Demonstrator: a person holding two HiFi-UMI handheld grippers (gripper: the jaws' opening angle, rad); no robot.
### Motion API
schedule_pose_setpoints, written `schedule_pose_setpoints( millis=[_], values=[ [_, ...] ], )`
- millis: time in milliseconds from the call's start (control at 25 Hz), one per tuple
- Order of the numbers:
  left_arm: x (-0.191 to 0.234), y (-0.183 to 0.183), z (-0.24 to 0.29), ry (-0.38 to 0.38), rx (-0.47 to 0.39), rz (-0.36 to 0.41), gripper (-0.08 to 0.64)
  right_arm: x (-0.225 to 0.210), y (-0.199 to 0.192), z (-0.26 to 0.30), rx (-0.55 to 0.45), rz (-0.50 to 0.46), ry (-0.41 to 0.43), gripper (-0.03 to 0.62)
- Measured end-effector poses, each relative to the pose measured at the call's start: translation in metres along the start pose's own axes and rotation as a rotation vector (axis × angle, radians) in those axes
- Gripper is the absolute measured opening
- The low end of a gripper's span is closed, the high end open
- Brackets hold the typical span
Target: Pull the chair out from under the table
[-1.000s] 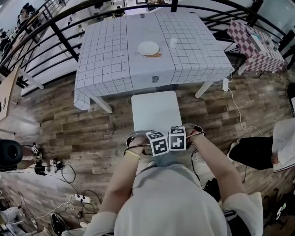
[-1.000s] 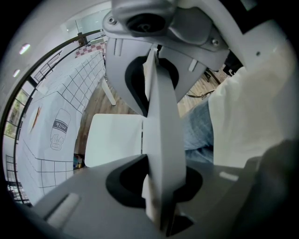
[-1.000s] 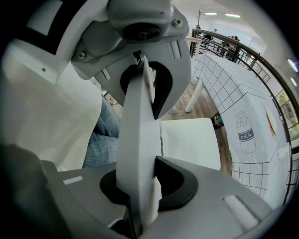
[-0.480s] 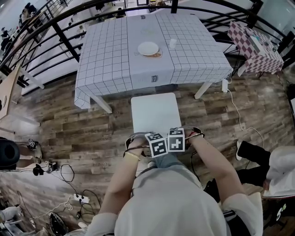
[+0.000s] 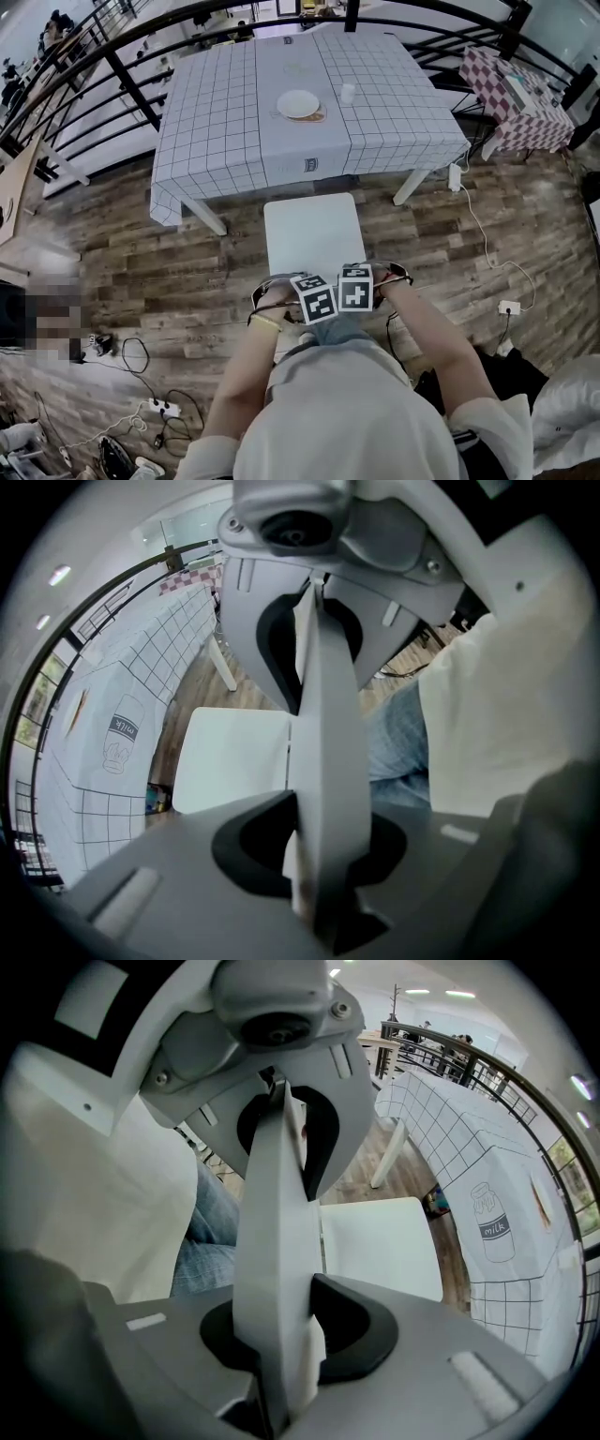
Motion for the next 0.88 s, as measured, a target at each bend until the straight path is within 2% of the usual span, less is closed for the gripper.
schedule_pose_setpoints(
  millis=[80, 160, 280, 400, 600, 800, 880],
  values=[
    [-0.001, 0.000, 0.001, -0.003, -0.003, -0.005, 0.092, -0.001, 0.000, 0.000, -0.017, 0.017, -0.006, 0.087],
    [-0.004, 0.001, 0.000, -0.029, -0.012, -0.010, 0.139, -0.001, 0.000, -0.001, -0.032, 0.021, -0.004, 0.092],
    [-0.007, 0.001, -0.003, -0.044, -0.023, -0.011, 0.199, 0.004, -0.002, -0.002, -0.027, -0.002, 0.007, 0.156],
    [-0.004, -0.001, -0.011, -0.012, -0.033, -0.001, 0.227, 0.006, -0.002, -0.007, -0.031, -0.010, 0.007, 0.187],
    [-0.002, 0.007, -0.035, 0.027, -0.120, -0.035, 0.233, 0.005, 0.005, -0.029, -0.105, 0.026, -0.019, 0.189],
    [0.002, 0.005, -0.055, 0.083, -0.140, -0.028, 0.234, 0.005, 0.008, -0.044, -0.131, 0.031, -0.053, 0.186],
    [0.002, 0.005, -0.064, 0.090, -0.165, -0.045, 0.233, 0.005, 0.008, -0.049, -0.135, 0.035, -0.065, 0.158]
  ],
)
Point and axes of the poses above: the fingertips, and each gripper's own axes: z forward along the fingers, x to its left, y out of its top, the point moved 1 cm from there along -z, backward along the fingers, and after that the axes turned 6 degrees about z, right-handed, at the moved point
